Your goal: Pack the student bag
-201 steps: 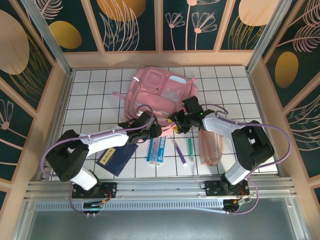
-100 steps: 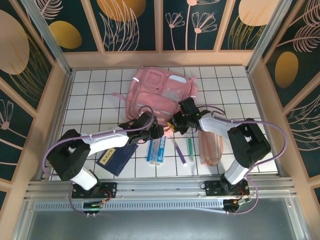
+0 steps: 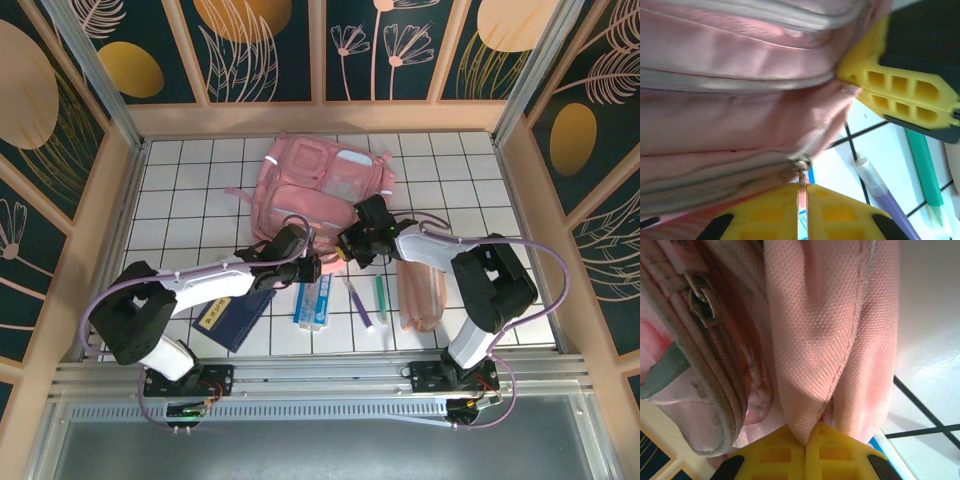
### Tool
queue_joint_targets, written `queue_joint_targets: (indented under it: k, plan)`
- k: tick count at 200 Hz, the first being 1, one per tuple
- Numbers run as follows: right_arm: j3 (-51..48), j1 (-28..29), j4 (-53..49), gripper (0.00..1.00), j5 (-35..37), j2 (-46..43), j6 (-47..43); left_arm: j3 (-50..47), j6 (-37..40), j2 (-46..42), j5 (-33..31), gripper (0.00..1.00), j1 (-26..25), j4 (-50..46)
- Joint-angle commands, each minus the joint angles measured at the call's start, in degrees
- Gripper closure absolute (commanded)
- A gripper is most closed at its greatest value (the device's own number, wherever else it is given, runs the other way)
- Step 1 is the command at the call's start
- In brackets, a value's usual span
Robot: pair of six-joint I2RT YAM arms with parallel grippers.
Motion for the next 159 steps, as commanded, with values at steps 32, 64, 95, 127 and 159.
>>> queue_joint_targets:
  k: [32,64,95,127,159]
  plan:
    - [3.7,0.9,0.1,1.0,3.0,-0.4,-1.0,1.1,6.5,-5.7,2.6,0.94,-0.7,0.1]
    - [3.3,0.9,0.9,1.0,2.7,-0.2,-1.2,0.3,3.5,-6.5,2.1,0.66,-0.7,-1.6]
    - [3.9,0.7,1.4,1.0,1.4,0.4,-2.0,-7.8,-11.4,-8.1,6.3,0.61,-0.7,5.4]
    - [4.0,0.8,1.6,1.0,1.5,0.4,-2.3,-8.6,-16.4,-8.8,3.7,0.58,-0.7,6.7]
    - [4.3,0.7,1.3,1.0,1.0,0.7,-3.0,-6.7,-16.4,-5.3,4.9,0.57,-0.7,7.5]
